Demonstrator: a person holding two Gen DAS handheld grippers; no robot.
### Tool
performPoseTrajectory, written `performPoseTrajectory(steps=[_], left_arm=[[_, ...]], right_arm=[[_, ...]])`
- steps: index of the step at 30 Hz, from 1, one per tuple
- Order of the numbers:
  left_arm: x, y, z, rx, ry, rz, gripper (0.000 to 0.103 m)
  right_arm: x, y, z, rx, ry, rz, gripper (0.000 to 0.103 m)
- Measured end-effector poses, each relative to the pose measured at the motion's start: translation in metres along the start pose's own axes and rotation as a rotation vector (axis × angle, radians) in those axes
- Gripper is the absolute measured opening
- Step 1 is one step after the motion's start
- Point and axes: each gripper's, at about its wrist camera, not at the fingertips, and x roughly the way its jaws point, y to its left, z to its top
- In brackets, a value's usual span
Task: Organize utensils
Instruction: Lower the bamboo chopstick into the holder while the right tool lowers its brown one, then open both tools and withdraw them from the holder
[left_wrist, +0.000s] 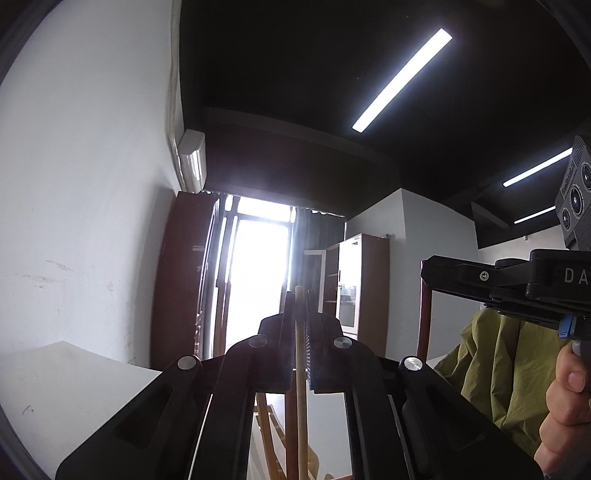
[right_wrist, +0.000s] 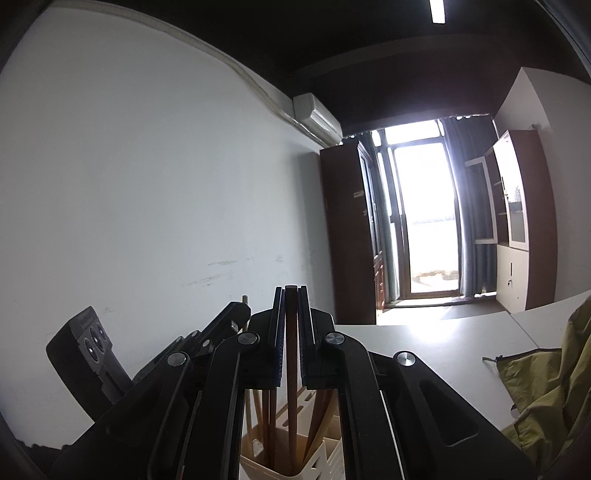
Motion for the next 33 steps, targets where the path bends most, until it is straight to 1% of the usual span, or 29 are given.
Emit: performPoseTrajectory(steps=[2,5,11,16,19,20,22,23,25,30,33], left_arm=[[-0.002,0.0,-0.004,0.019,0.009,0.001,0.004],[-0.006,0.002,-0.008,0.028,0.026,0.007,0.004],[-0.008,0.008,-0.009,-0.009,0.058,-0.001,0.005],[-0.011,0.009,-0.007,-0.009,0.07,-0.008,0.005],[-0.013,0.013,-0.004,-0.034,0.082,-0.021,0.005],[-0.014,0.015,-0.002,-0.042,0.09,-0.031,0.006],[-0.016,0.017,0.001,-0.051,0.103,-0.037,0.013],[-0.018,0.018,0.003,-0.053,0.1,-0.032,0.014],[-0.024,0.022,0.008,-0.062,0.098,-0.029,0.015],[-0.039,0.029,0.016,-0.074,0.111,-0.011,0.019],[-0.049,0.029,0.017,-0.07,0.135,0.001,0.024]], right_arm=[[0.002,-0.002,-0.002,0.016,0.012,0.005,0.007],[0.006,0.001,-0.007,0.0,0.033,-0.001,0.007],[0.008,-0.001,-0.019,-0.017,0.074,-0.016,0.007],[0.009,-0.007,-0.02,-0.006,0.096,-0.035,0.008],[0.007,-0.006,-0.023,0.001,0.109,-0.035,0.008],[0.007,-0.005,-0.025,-0.001,0.117,-0.035,0.008],[0.006,-0.003,-0.024,-0.003,0.128,-0.036,0.01],[0.005,-0.004,-0.024,-0.003,0.129,-0.042,0.016],[0.001,-0.003,-0.025,-0.003,0.132,-0.046,0.022],[-0.011,-0.001,-0.027,-0.004,0.139,-0.075,0.022],[-0.017,0.0,-0.029,-0.005,0.151,-0.097,0.024]])
